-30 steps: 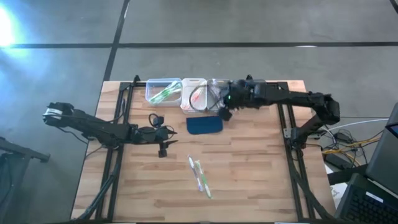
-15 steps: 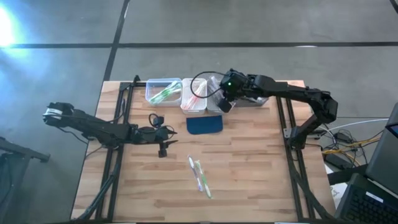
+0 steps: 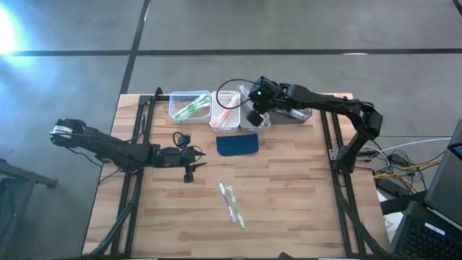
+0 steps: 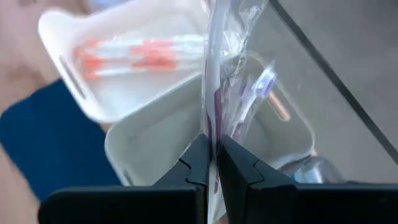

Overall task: Pick & Place Toothbrushes
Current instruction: Put the violet toothbrush into the gray bin

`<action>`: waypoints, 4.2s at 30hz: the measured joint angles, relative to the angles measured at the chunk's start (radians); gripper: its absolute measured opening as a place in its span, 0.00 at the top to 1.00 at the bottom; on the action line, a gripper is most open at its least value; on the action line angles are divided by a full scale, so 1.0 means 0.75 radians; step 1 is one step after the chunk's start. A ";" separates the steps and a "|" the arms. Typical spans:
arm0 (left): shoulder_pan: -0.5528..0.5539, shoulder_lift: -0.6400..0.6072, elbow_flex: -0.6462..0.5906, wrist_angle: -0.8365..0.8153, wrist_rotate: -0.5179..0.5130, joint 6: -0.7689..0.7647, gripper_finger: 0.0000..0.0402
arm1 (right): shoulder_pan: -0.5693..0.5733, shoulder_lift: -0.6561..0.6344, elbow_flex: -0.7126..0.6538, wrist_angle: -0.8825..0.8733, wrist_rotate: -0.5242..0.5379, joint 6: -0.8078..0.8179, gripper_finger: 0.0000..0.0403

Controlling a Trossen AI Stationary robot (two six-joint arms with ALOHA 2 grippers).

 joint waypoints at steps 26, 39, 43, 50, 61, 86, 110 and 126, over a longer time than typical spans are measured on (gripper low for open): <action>0.000 0.001 0.000 0.000 0.000 0.000 0.57 | -0.095 0.564 0.786 -0.670 -0.104 0.357 0.97; 0.000 0.001 0.000 0.000 0.000 0.000 0.57 | -0.125 0.769 0.965 -0.873 -0.122 0.358 0.97; 0.000 0.001 0.000 0.000 0.000 0.000 0.57 | -0.131 0.786 0.940 -0.862 -0.134 0.362 0.97; 0.000 0.001 0.000 0.000 0.000 0.000 0.57 | -0.134 0.829 0.932 -0.848 -0.139 0.372 0.97; 0.000 0.001 0.000 0.000 0.000 0.000 0.57 | -0.170 0.851 0.913 -0.836 -0.155 0.378 0.97; 0.000 0.001 0.000 0.000 0.000 -0.001 0.57 | -0.195 0.851 0.875 -0.816 -0.208 0.344 0.73; 0.000 0.001 0.000 0.000 0.000 0.000 0.57 | -0.210 0.828 1.092 -0.847 0.003 0.283 0.64; 0.000 0.001 0.000 0.000 0.000 0.000 0.57 | -0.243 0.837 0.987 -0.702 0.121 0.293 0.98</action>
